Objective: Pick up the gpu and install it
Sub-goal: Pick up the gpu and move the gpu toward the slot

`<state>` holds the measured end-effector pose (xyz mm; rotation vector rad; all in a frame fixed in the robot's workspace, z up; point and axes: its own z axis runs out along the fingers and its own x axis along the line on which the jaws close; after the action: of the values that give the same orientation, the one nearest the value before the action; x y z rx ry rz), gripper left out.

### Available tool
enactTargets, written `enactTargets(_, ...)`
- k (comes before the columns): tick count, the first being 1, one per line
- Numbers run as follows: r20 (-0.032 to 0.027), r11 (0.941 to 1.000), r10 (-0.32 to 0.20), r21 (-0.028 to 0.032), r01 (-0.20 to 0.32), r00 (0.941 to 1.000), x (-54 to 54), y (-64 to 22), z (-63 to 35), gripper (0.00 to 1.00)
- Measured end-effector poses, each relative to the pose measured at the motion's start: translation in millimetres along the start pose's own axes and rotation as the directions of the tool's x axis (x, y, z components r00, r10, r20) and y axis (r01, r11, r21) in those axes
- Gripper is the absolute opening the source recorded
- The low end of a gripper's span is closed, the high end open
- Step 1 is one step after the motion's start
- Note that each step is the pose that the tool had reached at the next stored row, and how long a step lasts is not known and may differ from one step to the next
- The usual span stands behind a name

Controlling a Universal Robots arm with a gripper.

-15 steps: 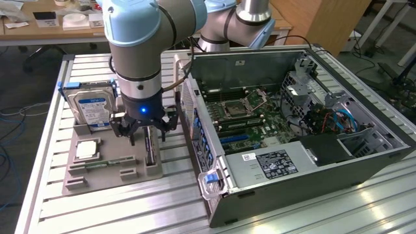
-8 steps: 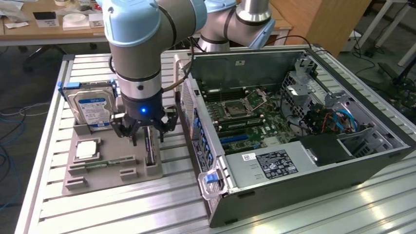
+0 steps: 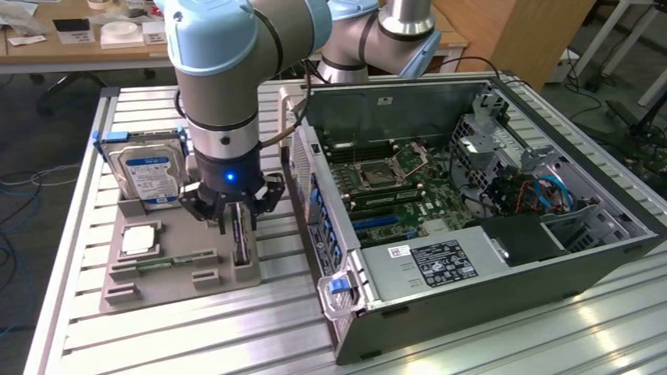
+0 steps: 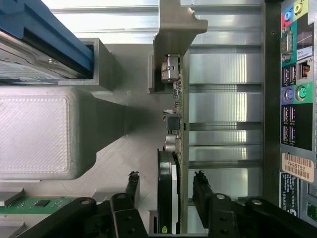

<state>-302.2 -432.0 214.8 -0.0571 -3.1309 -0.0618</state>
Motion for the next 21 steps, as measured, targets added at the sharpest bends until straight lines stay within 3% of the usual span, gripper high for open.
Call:
enactTargets(1, 0.0, 1.0, 0.0, 0.0, 0.0, 1.0, 0.0, 0.0, 0.0, 0.58)
enactTargets(2, -0.0001, 1.0, 0.0, 0.0, 0.0, 1.0, 0.0, 0.0, 0.0, 0.51)
enactTargets(7, 0.0, 1.0, 0.0, 0.0, 0.0, 1.0, 0.0, 0.0, 0.0, 0.5)
enactTargets(8, 0.0, 1.0, 0.0, 0.0, 0.0, 1.0, 0.0, 0.0, 0.0, 0.43)
enactTargets(13, 0.0, 1.0, 0.0, 0.0, 0.0, 1.0, 0.0, 0.0, 0.1, 0.42)
enactTargets(14, 0.0, 1.0, 0.0, 0.0, 0.0, 1.0, 0.0, 0.0, 0.1, 0.35)
enactTargets(17, -0.0001, 1.0, 0.0, 0.0001, 0.0, 1.0, 0.0, 0.0, 0.2, 0.34)
enactTargets(18, -0.0001, 1.0, 0.0, 0.0001, 0.0, 1.0, -0.1, 0.0, 0.2, 0.28)
enactTargets(21, 0.0, 1.0, 0.0, 0.0003, 0.0, 1.0, -0.1, 0.0, 0.3, 0.28)
